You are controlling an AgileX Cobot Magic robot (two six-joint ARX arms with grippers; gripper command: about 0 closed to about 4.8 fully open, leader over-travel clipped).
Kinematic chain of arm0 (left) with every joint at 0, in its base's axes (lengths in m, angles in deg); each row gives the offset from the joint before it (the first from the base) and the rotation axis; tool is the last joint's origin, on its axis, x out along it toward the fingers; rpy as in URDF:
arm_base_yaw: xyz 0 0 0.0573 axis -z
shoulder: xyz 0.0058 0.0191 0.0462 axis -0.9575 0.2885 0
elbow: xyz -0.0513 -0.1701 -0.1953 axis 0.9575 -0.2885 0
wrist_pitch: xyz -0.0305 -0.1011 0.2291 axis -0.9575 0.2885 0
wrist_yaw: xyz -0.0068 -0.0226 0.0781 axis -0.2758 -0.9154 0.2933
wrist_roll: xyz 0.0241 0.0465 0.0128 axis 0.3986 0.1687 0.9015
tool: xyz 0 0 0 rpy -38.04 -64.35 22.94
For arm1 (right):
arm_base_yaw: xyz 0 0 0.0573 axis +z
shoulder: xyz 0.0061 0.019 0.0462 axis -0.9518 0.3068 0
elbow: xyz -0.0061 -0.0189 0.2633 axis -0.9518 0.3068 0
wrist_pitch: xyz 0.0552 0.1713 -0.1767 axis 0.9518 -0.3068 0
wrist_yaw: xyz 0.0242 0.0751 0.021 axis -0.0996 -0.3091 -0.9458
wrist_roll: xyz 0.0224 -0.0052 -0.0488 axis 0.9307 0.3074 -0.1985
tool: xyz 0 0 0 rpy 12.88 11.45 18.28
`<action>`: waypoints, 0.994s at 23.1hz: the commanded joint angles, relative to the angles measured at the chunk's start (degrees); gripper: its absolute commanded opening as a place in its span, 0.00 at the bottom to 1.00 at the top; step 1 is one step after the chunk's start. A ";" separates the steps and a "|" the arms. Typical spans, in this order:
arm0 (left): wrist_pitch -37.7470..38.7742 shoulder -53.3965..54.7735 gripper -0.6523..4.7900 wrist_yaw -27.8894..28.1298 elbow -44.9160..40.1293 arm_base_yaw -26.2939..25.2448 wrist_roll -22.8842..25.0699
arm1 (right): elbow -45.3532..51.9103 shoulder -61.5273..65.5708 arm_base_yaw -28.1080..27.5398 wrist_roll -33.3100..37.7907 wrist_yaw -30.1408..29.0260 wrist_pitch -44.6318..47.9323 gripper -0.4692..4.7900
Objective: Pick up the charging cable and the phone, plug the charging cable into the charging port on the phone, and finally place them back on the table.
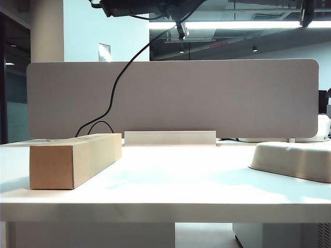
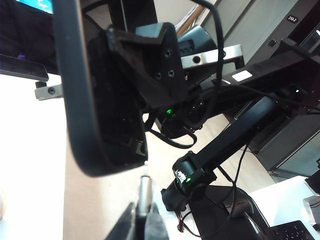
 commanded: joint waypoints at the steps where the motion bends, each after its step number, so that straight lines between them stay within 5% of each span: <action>1: -0.33 -0.31 0.11 -0.28 0.13 -0.09 -0.70 | -0.44 -0.31 0.00 -0.42 0.26 1.90 0.09; 23: -1.57 0.42 0.11 -0.28 -0.28 -0.74 -0.85 | -0.44 -0.31 0.00 -0.42 0.26 1.95 0.09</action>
